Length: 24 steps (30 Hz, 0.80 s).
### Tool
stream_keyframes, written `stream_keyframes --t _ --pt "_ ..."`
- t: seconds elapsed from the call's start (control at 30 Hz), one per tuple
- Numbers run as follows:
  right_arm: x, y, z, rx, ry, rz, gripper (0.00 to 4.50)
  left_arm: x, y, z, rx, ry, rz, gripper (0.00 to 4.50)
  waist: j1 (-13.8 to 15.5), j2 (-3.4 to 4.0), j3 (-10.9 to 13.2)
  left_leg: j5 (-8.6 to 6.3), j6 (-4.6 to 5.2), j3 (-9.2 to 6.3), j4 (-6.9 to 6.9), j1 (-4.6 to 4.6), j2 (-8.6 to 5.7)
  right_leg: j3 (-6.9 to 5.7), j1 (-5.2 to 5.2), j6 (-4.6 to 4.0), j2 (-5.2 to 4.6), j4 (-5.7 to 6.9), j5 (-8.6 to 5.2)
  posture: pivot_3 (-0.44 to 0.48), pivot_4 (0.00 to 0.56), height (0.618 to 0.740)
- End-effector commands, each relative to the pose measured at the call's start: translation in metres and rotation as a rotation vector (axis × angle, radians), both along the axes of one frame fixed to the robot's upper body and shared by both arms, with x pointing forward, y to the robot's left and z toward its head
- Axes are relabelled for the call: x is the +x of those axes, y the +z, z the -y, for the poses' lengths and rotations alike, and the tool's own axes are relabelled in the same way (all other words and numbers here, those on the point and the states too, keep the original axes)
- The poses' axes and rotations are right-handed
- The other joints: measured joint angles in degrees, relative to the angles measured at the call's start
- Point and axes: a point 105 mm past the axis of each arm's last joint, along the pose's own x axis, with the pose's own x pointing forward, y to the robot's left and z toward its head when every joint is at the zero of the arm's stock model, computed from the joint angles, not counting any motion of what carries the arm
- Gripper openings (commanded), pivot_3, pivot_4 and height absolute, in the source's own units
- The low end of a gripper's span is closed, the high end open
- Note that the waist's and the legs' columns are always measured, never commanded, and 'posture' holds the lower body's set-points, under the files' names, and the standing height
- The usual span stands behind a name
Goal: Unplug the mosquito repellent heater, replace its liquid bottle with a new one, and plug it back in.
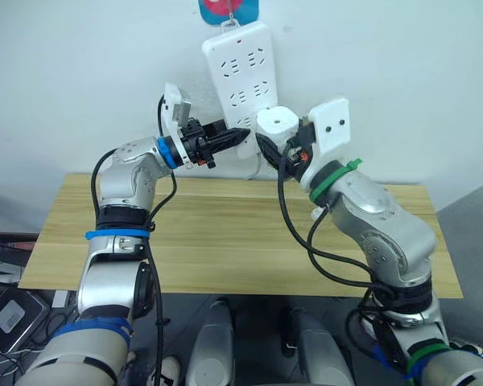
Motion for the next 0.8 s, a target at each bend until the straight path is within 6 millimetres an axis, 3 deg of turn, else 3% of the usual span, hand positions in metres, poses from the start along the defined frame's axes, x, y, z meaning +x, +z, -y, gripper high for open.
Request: stream_keyframes --t 0.03,0.3,0.57,0.7,0.8 --pt "0.004 0.001 -0.004 0.109 0.018 -0.087 3.04 -0.016 0.009 0.026 0.008 -0.134 0.056 1.31 -0.01 0.00 0.00 0.00 0.00 0.00 0.00 -0.01 0.00 0.00 -0.02 -0.01 0.00 0.02 0.01 0.265 0.285 0.740" --pt "0.006 -0.004 -0.007 -0.176 -0.021 0.042 3.04 -0.015 0.009 0.026 0.011 -0.134 0.060 1.31 -0.04 0.03 -0.04 0.01 0.00 0.01 -0.05 0.01 -0.02 -0.01 -0.04 -0.01 0.00 0.03 -0.02 0.269 0.278 0.740" --pt "0.003 -0.003 -0.011 -0.075 0.021 0.004 3.03 -0.014 0.009 0.026 0.014 -0.128 0.062 1.31 -0.04 0.02 -0.07 0.02 0.01 0.00 -0.04 0.01 -0.01 -0.01 -0.04 -0.01 0.00 0.06 -0.02 0.269 0.271 0.740" --pt "-0.006 -0.002 -0.005 -0.037 0.057 -0.010 4.38 -0.011 0.007 0.024 0.019 -0.111 0.062 1.31 0.45 0.01 -0.13 0.03 0.01 -0.03 -0.05 -0.02 -0.05 -0.05 -0.02 -0.02 -0.03 0.04 -0.01 0.267 0.268 0.740" --pt "-0.018 -0.006 0.006 -0.047 0.077 -0.026 4.45 -0.009 0.007 0.022 0.023 -0.100 0.063 1.31 0.67 0.00 -0.13 0.02 0.01 -0.09 -0.21 -0.19 -0.17 -0.12 -0.03 -0.24 -0.15 -0.30 0.15 0.263 0.270 0.740"
